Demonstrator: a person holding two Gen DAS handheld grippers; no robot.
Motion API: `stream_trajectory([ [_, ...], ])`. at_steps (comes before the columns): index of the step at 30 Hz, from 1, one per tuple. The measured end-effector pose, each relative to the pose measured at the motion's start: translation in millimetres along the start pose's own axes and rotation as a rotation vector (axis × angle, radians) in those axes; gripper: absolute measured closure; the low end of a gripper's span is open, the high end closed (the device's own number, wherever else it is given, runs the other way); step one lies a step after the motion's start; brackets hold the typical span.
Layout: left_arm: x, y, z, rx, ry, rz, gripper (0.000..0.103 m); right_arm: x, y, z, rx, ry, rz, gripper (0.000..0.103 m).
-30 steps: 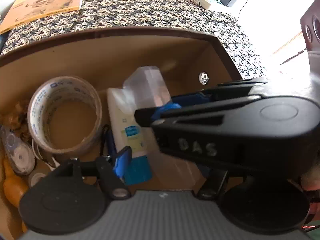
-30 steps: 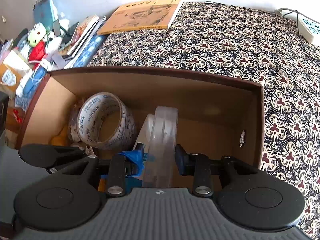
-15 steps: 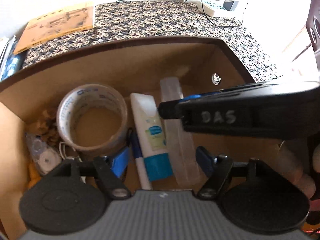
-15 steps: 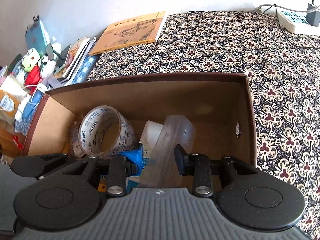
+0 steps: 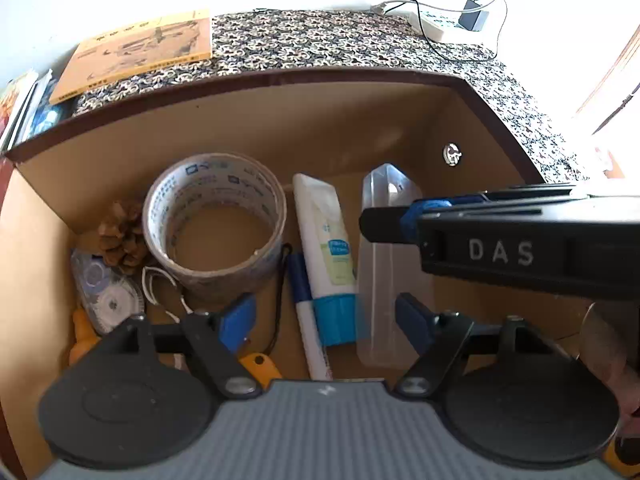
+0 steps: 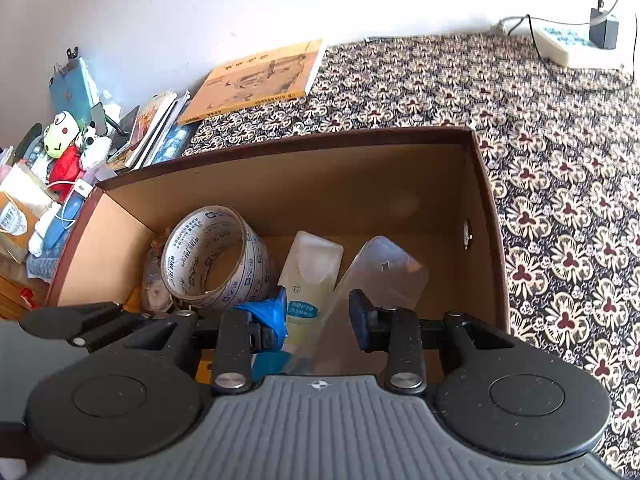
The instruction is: Organize rigid objects
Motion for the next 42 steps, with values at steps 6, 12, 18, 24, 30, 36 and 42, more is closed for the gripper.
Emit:
stream_trajectory([
  [6, 2.8, 1.1, 2.1, -0.004, -0.012, 0.003, 0.023, -1.4, 0.1, -1.0, 0.023, 0.038, -0.009, 0.087],
  [12, 2.6, 1.8, 1.6, 0.003, -0.004, -0.015, 0.02, -3.0, 0.7, -0.3, 0.049, 0.092, -0.024, 0.087],
  [18, 2.9, 1.0, 1.1, -0.009, -0.001, -0.021, 0.019, 1.0, -0.9, -0.6, 0.023, 0.101, -0.002, 0.086],
  [24, 2.6, 0.5, 0.7, -0.014, 0.008, -0.029, 0.019, 4.1, 0.5, -1.9, 0.016, 0.096, 0.002, 0.086],
  [30, 0.9, 1.8, 1.7, -0.014, 0.019, -0.039, 0.018, 4.2, 1.1, -1.7, 0.01, 0.101, 0.005, 0.086],
  [36, 0.5, 1.6, 1.6, -0.016, 0.017, -0.038, 0.018, 4.0, 0.9, -1.6, 0.008, 0.1, 0.007, 0.086],
  [42, 0.9, 1.8, 0.6, -0.012, 0.016, -0.039, 0.018, 4.8, 1.7, -2.2, 0.008, 0.099, 0.019, 0.087],
])
Point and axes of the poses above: each gripper's, at about its wrist camera, not at the fingertips, and x roughly the way its jaws point, y to its right, z to its underside, the point moved 5 cm from there along x, roughly the way its jaws point, and after that the axes turned 7 degrees about -z, right-handed, at the moved point
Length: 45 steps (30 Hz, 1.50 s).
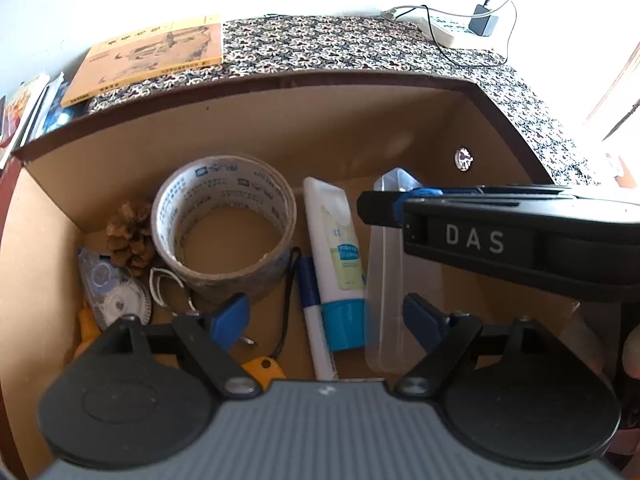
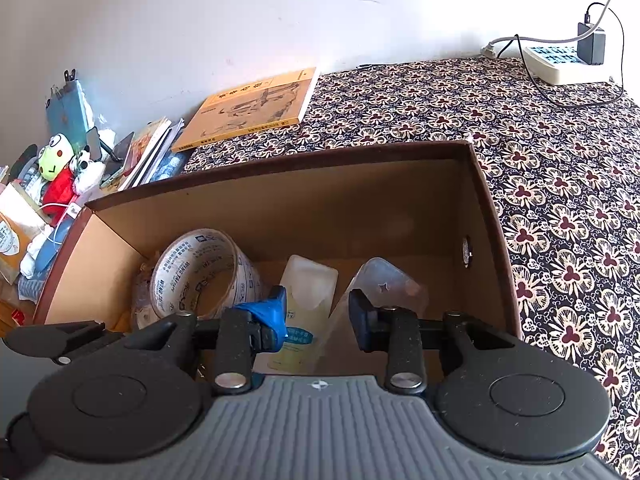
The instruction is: Organize rigid objects
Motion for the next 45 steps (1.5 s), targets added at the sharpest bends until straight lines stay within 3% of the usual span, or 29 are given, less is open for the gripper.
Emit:
stream_trajectory([
  [29, -1.3, 0.9, -2.8, 0.007, 0.009, -0.015, 0.017, -1.2, -1.6, -0.5, 0.001, 0.014, -0.013, 0.086],
  [45, 0.1, -2.6, -4.1, 0.009, -0.001, -0.07, 0.019, -3.6, -4.6, 0.6, 0.006, 0.033, -0.023, 0.085],
])
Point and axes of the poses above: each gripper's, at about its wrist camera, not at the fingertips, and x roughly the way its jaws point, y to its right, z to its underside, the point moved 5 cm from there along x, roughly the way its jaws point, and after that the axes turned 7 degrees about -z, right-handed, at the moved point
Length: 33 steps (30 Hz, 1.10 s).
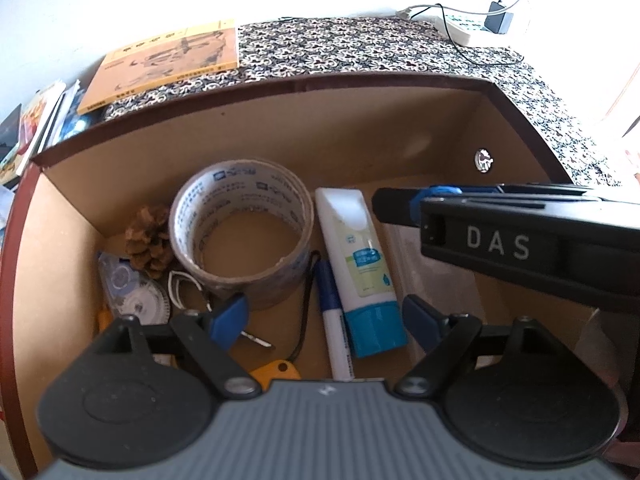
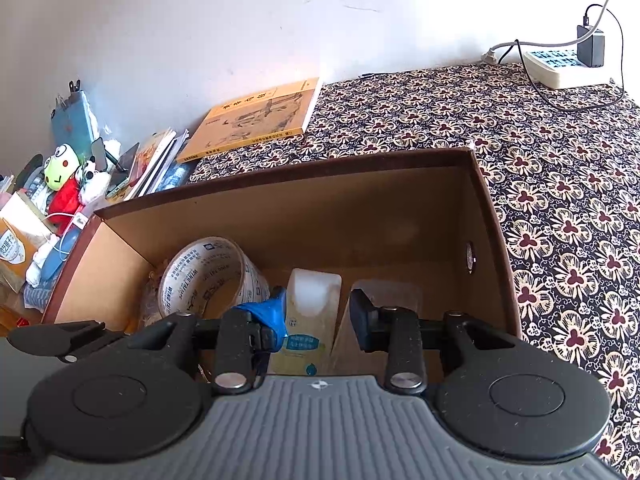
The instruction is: Organize rigid objects
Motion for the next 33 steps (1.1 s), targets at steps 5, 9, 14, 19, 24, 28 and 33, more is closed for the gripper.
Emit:
stream_trajectory([
  [5, -1.0, -1.6, 1.3, -0.014, 0.003, -0.027, 0.019, -0.1, -1.2, 1.0, -0.002, -0.006, -0.014, 0.085],
  [9, -2.5, -2.6, -0.3, -0.015, 0.015, -0.05, 0.019, -0.7, 0.0, -0.9, 0.002, -0.006, -0.027, 0.085],
  [14, -6.6, -4.0, -1.2, -0.03, 0.025, -0.115, 0.019, -8.0, -3.8, -2.7, -0.005, 0.006, -0.041, 0.085],
  [19, -24.7, -10.9, -1.7, -0.088, 0.048, -0.161, 0.019, -29.6, -13.6, -3.3, -0.046, 0.046, -0.054, 0.085],
  [24, -49.7, -11.0, 4.9, -0.118, 0.064, -0.224, 0.019, -55.9, -13.5, 0.1, -0.059, 0.083, -0.087, 0.085],
  [28, -70.7, -4.0, 13.8, -0.137, 0.071, -0.267, 0.019, -78.2, -14.4, 4.2, -0.069, 0.117, -0.114, 0.085],
  [33, -101.8, 14.3, 22.8, -0.137, 0.116, -0.313, 0.019, -107.0, -12.8, 14.5, -0.069, 0.152, -0.123, 0.085],
])
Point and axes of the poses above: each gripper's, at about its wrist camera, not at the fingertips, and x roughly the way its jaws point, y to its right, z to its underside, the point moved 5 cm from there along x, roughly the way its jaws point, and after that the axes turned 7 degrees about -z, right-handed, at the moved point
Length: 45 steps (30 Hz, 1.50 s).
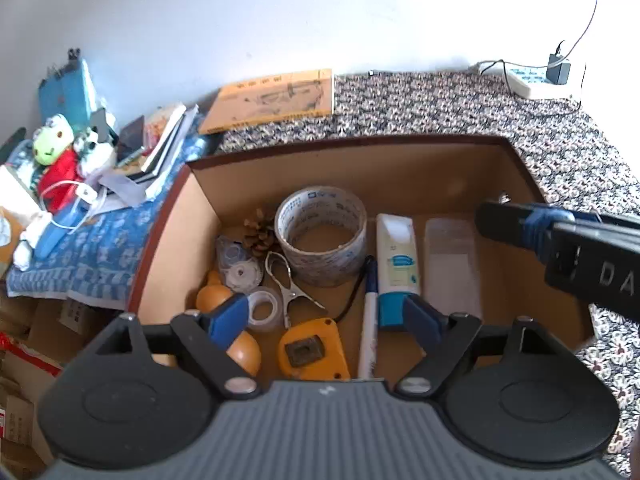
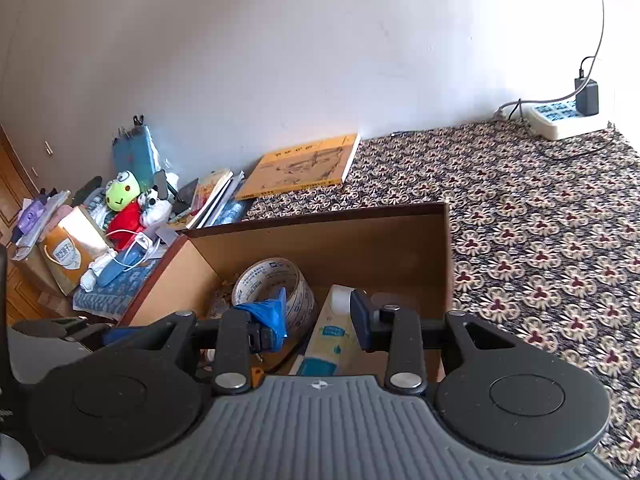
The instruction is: Organize rigid objects
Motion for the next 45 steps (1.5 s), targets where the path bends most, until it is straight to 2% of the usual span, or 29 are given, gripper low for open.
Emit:
stream_trajectory([
  [6, -31.7, 20.5, 6.8, 0.005, 0.018, -0.021, 0.018, -36.9, 7.2, 6.9, -0.029, 0.023, 0.004, 0.085],
  [14, -59.4, 69.7, 26.0, 0.083, 0.021, -0.03, 0.018, -81.5, 39.8, 22.9, -0.002, 0.052, 0.061, 0.085],
  [25, -78.9, 148.5, 51.8, 0.202, 0.005, 0.063, 0.017, -126.8, 80.1, 54.5, 0.032, 0.018, 0.162, 0.085],
  [30, -75.6, 176.5, 66.1, 0.245, -0.048, 0.118, 0.017, -146.1, 100.3, 69.3, 0.091, 0.017, 0.214, 0.085],
  [37, -73.3, 201.4, 84.5, 0.284, -0.103, 0.167, 0.018, -162.7, 119.9, 89.4, 0.153, 0.002, 0.277, 0.085],
  [45, -75.3, 204.1, 90.2, 0.316, -0.129, 0.217, 0.018, -167.6, 123.0, 104.5, 0.197, -0.042, 0.348, 0.085],
])
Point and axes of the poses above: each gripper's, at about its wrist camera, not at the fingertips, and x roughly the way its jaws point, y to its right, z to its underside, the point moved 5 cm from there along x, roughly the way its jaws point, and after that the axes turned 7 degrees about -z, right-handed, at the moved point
